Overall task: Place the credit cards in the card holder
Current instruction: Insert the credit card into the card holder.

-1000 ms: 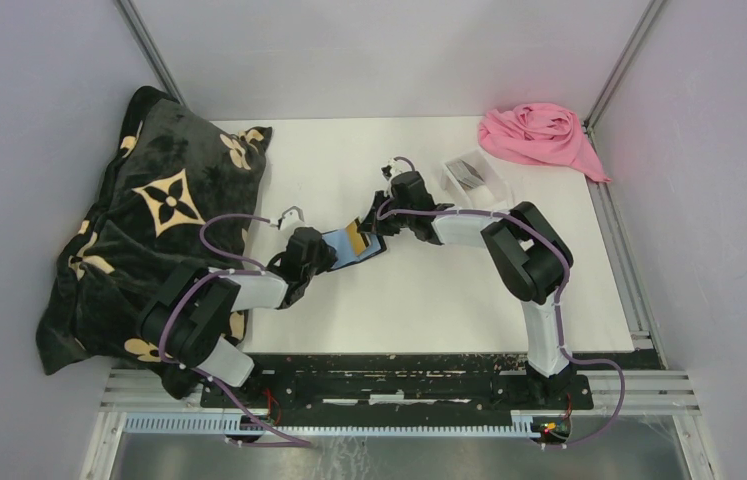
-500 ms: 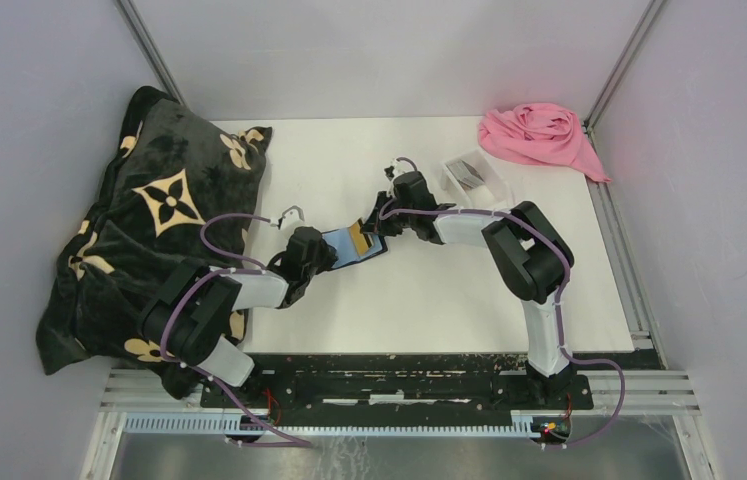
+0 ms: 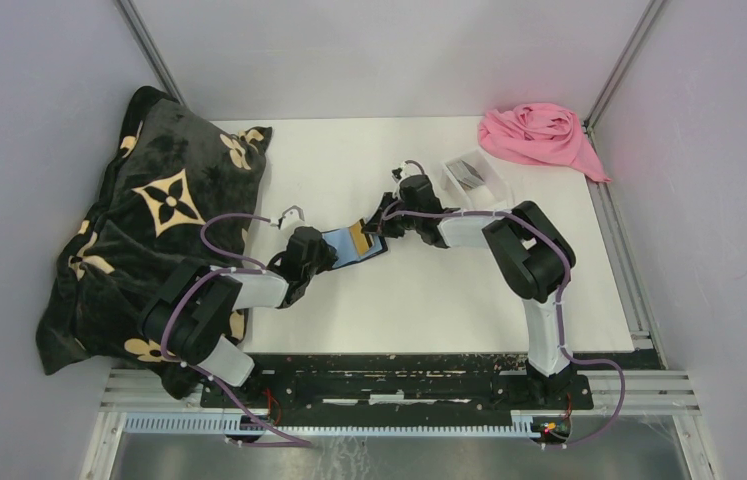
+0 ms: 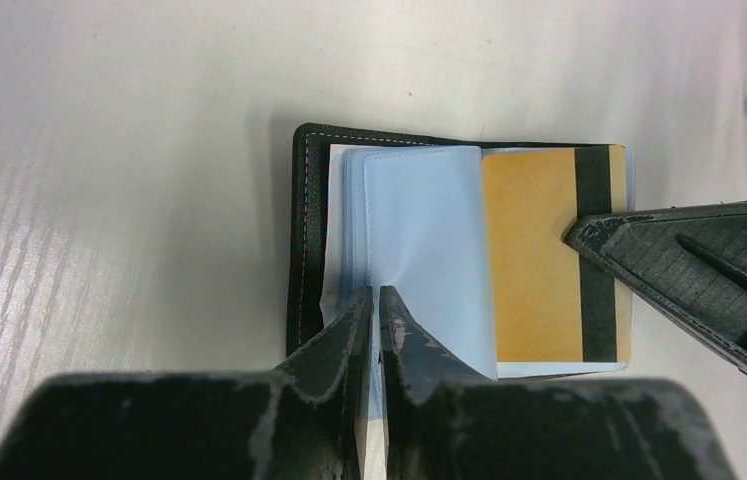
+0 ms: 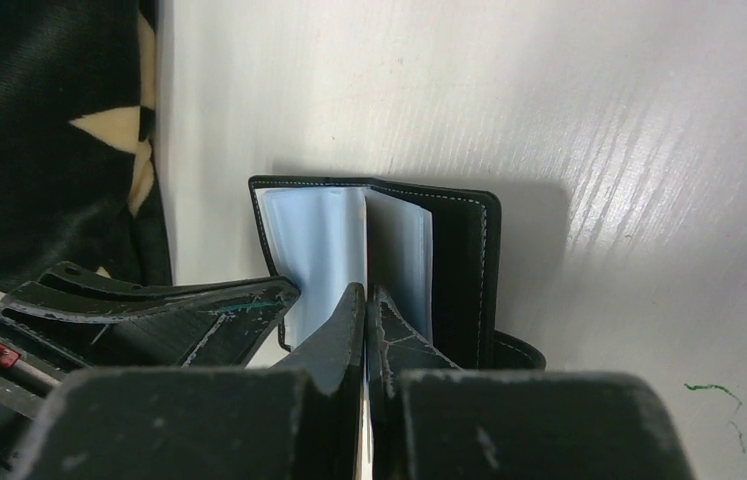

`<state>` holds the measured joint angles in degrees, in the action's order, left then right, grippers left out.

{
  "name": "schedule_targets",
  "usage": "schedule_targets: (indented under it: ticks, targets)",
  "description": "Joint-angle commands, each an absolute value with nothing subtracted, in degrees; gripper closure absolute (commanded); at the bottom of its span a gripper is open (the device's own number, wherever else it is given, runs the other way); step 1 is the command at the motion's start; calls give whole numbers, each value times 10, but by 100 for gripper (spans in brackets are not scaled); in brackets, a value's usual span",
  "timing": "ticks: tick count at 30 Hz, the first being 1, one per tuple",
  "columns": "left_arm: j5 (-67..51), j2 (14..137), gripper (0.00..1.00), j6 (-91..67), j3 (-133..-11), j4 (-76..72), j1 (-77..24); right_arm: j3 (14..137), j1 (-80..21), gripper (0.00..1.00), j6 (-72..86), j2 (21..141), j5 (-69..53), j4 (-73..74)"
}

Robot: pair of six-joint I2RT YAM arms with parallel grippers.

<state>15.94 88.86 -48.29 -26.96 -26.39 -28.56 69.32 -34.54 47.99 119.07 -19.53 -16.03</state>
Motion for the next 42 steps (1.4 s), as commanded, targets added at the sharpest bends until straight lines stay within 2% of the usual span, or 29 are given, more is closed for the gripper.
schedule_targets:
  ticks: [1, 37, 42]
  targets:
    - [149, 916, 86, -444, -255, -184, -282, 682, -337, 99, 515, 1189, -216, -227]
    - [155, 900, 87, -455, -252, -171, -283, 649, -336, 99, 591, 1233, -240, -327]
    - [159, 899, 90, -456, -260, -159, -283, 647, -336, 99, 610, 1243, -244, -349]
